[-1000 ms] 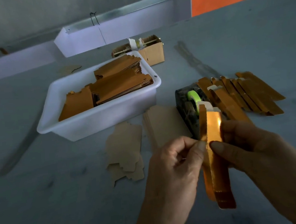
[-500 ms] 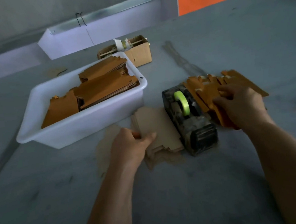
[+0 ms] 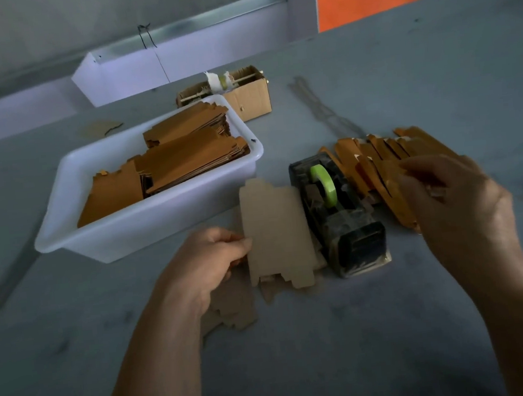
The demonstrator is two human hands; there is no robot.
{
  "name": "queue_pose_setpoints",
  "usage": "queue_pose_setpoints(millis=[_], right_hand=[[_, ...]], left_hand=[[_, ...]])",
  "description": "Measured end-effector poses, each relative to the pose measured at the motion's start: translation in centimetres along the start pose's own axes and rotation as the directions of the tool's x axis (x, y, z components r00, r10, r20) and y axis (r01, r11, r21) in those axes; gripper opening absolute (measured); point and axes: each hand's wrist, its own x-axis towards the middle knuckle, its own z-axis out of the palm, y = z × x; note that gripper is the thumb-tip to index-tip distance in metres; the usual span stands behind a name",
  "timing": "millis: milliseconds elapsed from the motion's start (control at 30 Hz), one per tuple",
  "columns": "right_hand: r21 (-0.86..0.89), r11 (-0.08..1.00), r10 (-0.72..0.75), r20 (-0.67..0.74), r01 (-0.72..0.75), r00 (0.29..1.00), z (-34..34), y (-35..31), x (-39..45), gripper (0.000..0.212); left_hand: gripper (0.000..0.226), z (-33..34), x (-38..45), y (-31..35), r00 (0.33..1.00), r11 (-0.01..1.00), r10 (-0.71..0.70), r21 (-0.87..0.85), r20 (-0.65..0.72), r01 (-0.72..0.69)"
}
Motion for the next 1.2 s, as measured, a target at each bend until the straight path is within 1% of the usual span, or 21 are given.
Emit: queue_pose_setpoints(millis=[67, 167, 200, 267, 300, 367, 467, 500, 567, 600, 633, 700, 733, 767, 867, 933, 1000, 1100, 1200], right_hand=[[0.058, 0.998, -0.013, -0.014, 0.014, 1.000, -0.4, -0.5, -0.9, 0.016], [0.159, 0.987, -0.031, -0.003, 0.031, 1.000, -1.0, -1.3, -2.3, 0.015], [0.194, 0.980, -0.034, -0.001, 0.034, 0.999, -1.1, -1.7, -2.9, 0.014], [0.260, 0.965, -0.027, 0.023, 0.020, 0.999, -1.4, -2.7, -4.1, 0.011], [0.292, 0.956, -0.020, 0.056, 0.003, 0.998, -1.5, -3.3, -4.7, 0.013], [0.318, 0.947, -0.010, 0.153, -0.040, 0.988, -1.5, -4.2, -5.9, 0.024], [0.305, 0.947, -0.006, 0.326, -0.099, 0.945, -1.2, -5.1, -7.2, 0.034], [0.301, 0.945, 0.006, 0.374, -0.128, 0.927, -1.0, -5.1, -7.5, 0.037], [0.315, 0.925, 0.046, 0.462, -0.213, 0.886, -0.6, -5.1, -7.9, 0.042], [0.353, 0.893, 0.071, 0.502, -0.280, 0.862, -0.4, -5.0, -7.9, 0.043], [0.411, 0.834, 0.100, 0.544, -0.368, 0.833, -0.2, -4.9, -7.9, 0.038], [0.500, 0.684, 0.146, 0.619, -0.531, 0.772, 0.2, -4.6, -7.9, 0.018], [0.522, 0.636, 0.160, 0.632, -0.569, 0.758, 0.2, -4.5, -7.8, 0.011], [0.536, 0.604, 0.164, 0.642, -0.591, 0.749, 0.3, -4.3, -7.8, 0.009], [0.567, 0.541, 0.141, 0.667, -0.621, 0.731, 0.4, -4.2, -7.8, 0.016], [0.565, 0.537, 0.123, 0.682, -0.626, 0.721, 0.6, -4.2, -7.9, 0.018], [0.566, 0.534, 0.100, 0.695, -0.628, 0.712, 0.7, -4.0, -8.0, 0.015], [0.547, 0.573, 0.071, 0.709, -0.610, 0.702, 0.7, -3.7, -7.9, 0.014], [0.549, 0.596, 0.055, 0.699, -0.586, 0.713, 0.6, -3.7, -7.9, 0.017]], left_hand=[[0.004, -0.9, -0.6, 0.3, 1.000, 0.997, 0.017, -0.078, -0.009, -0.018], [0.003, -2.0, -2.0, 0.5, 0.997, 0.944, 0.048, -0.330, 0.055, -0.027], [0.005, -2.1, -2.5, 0.4, 0.995, 0.919, 0.071, -0.394, 0.073, -0.037], [0.013, -2.0, -3.4, 0.0, 0.988, 0.888, 0.116, -0.456, 0.105, -0.056], [0.017, -1.8, -3.8, -0.1, 0.984, 0.882, 0.132, -0.468, 0.123, -0.060], [0.019, -1.4, -4.3, -0.5, 0.977, 0.865, 0.148, -0.500, 0.153, -0.053], [0.013, -0.9, -5.2, -0.9, 0.960, 0.844, 0.175, -0.535, 0.221, -0.031], [0.015, -0.8, -5.4, -1.0, 0.950, 0.840, 0.186, -0.542, 0.251, -0.021], [0.028, -0.6, -5.8, -1.1, 0.934, 0.829, 0.198, -0.560, 0.296, 0.002], [0.033, -0.5, -5.9, -1.2, 0.931, 0.826, 0.198, -0.564, 0.306, 0.010], [0.034, -0.6, -6.0, -1.2, 0.930, 0.827, 0.198, -0.561, 0.309, 0.010], [0.036, -0.5, -6.2, -1.2, 0.922, 0.843, 0.206, -0.537, 0.329, 0.003], [0.040, -0.5, -6.2, -1.2, 0.914, 0.855, 0.208, -0.518, 0.347, 0.002], [0.045, -0.3, -6.2, -1.2, 0.910, 0.864, 0.207, -0.503, 0.358, 0.001], [0.046, 0.5, -6.4, -0.9, 0.921, 0.865, 0.209, -0.502, 0.329, -0.017], [0.038, 1.4, -6.6, -0.6, 0.938, 0.868, 0.221, -0.491, 0.266, -0.066], [0.034, 2.1, -6.7, -0.3, 0.955, 0.872, 0.218, -0.480, 0.199, -0.099], [0.040, 2.7, -6.9, -0.2, 0.972, 0.869, 0.197, -0.482, 0.129, -0.112], [0.044, 3.0, -7.0, -0.3, 0.975, 0.881, 0.204, -0.451, 0.084, -0.145]])
